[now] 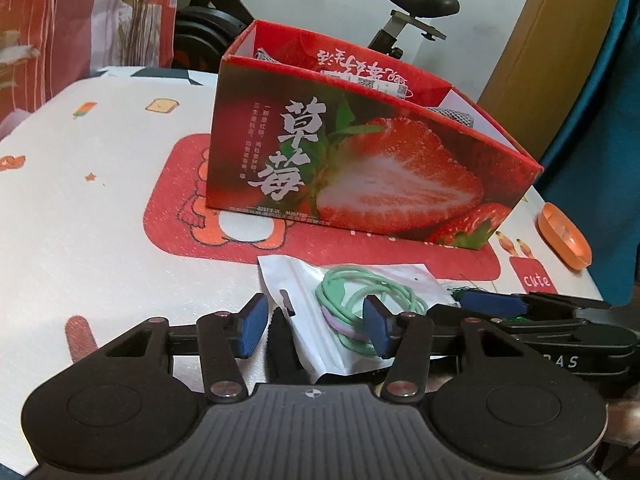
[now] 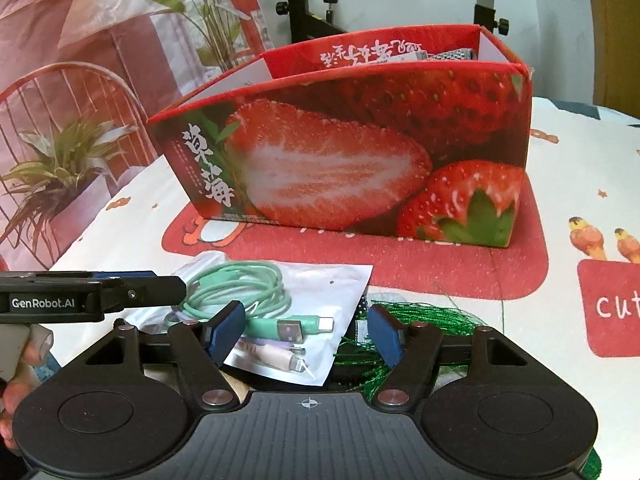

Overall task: Organize soft objects
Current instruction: 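Withdraw both grippers toward the green cable bundle on the table, then close both grippers on the clear bag of green cables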

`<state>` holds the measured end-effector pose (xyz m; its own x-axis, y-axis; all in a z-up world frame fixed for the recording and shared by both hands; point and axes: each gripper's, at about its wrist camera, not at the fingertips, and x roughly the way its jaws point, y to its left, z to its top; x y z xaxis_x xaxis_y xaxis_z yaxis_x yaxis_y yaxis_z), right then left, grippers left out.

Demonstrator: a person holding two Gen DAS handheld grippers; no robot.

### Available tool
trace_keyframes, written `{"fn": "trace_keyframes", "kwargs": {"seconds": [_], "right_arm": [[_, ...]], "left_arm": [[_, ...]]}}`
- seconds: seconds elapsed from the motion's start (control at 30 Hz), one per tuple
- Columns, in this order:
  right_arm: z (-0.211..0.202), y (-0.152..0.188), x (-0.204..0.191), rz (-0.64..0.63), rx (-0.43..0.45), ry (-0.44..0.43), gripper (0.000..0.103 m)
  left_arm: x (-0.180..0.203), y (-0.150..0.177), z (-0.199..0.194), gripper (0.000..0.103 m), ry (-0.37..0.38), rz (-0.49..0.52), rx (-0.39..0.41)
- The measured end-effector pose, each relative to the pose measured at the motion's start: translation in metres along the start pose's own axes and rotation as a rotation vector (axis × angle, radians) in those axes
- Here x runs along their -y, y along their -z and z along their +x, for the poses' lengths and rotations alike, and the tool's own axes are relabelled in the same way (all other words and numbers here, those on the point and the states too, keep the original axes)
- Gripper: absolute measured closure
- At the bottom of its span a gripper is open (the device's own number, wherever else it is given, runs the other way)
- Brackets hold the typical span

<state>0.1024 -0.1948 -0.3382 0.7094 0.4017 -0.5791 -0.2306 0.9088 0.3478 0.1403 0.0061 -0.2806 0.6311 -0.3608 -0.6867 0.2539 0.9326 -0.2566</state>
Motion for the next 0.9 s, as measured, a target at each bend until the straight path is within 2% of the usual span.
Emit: {"fn": "trace_keyframes", "kwargs": {"seconds": [0.13, 0.3, 0.43, 0.7, 0.8, 0.87, 0.9], "right_arm": [[0.001, 0.002, 0.002, 0.000, 0.001, -0.008, 0.038], [0.001, 0.003, 0.001, -0.022, 0.002, -0.004, 0.038], [0.001, 0.003, 0.002, -0.014, -0.004, -0.009, 0.038], [0.004, 0.002, 0.006, 0.022, -0.029, -0.032, 0.038], [0.006, -0.003, 0.009, 0.036, -0.051, -0.054, 0.040], [0.008, -0.006, 0.012, 0.036, -0.070, -0.072, 0.041], [0.008, -0.008, 0.012, 0.027, -0.079, -0.076, 0.042]], "left_arm": [[-0.007, -0.001, 0.001, 0.048, 0.027, -0.054, -0.018], [-0.011, -0.002, 0.001, 0.056, 0.041, -0.082, -0.012], [-0.011, -0.006, 0.010, 0.055, 0.043, -0.082, -0.053], [-0.018, -0.016, 0.028, 0.051, 0.095, -0.115, -0.133], [-0.016, -0.018, 0.031, 0.052, 0.087, -0.092, -0.136], [-0.011, -0.019, 0.032, 0.061, 0.095, -0.058, -0.138], [-0.008, -0.020, 0.032, 0.061, 0.108, -0.042, -0.138]]}}
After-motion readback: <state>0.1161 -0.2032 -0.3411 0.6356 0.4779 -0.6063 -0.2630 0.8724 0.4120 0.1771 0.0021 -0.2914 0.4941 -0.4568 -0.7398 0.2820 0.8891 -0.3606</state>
